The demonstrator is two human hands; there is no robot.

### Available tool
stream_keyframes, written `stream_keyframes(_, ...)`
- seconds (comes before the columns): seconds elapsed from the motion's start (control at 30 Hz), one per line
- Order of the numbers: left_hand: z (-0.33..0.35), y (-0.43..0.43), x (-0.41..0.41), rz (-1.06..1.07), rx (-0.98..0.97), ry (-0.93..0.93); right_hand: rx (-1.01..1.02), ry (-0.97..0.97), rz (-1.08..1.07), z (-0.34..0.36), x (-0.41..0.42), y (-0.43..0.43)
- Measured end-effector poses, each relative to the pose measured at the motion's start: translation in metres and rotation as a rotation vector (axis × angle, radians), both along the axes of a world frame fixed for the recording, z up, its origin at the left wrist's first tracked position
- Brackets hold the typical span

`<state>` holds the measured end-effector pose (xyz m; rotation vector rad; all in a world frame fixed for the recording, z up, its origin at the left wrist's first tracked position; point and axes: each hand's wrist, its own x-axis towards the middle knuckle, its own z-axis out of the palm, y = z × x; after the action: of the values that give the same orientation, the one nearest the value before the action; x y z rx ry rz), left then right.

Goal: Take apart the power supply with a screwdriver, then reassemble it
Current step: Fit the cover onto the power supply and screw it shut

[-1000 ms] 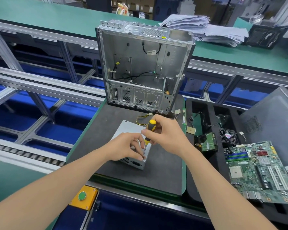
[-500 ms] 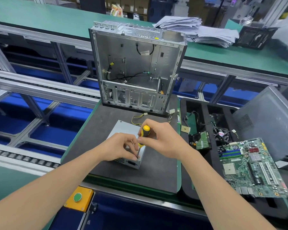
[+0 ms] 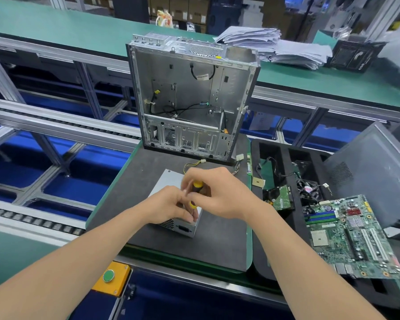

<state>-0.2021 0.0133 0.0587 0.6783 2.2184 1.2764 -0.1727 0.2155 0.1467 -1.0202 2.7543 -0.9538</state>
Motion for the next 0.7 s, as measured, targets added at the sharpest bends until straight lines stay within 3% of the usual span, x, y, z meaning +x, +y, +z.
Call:
stream_keyframes(0.23, 0.002, 0.002, 0.001, 0.073, 0.134, -0.065, 0.278, 0.197, -0.252, 0.001, -0.005, -0.015)
stream_keyframes(0.3, 0.002, 0.003, -0.001, 0.069, 0.136, -0.087, 0.275, 0.261, -0.206, 0.004, -0.002, -0.016)
stream_keyframes(0.4, 0.004, 0.001, -0.004, 0.001, 0.110, -0.136, 0.200, 0.107, 0.029, 0.019, -0.001, -0.009)
stream_keyframes(0.47, 0.008, -0.003, -0.006, -0.063, 0.070, -0.113, 0.244, 0.067, 0.053, 0.024, -0.005, -0.006)
stream_keyframes(0.53, 0.011, -0.001, -0.005, -0.091, 0.067, -0.094, 0.331, 0.113, -0.047, 0.025, -0.007, -0.011)
stream_keyframes(0.63, 0.010, 0.004, -0.004, 0.043, 0.092, -0.047, 0.480, 0.249, -0.212, 0.019, -0.006, -0.021)
stream_keyframes(0.7, 0.010, 0.006, -0.004, 0.055, 0.132, -0.061, 0.404, 0.292, -0.204, 0.018, -0.002, -0.020)
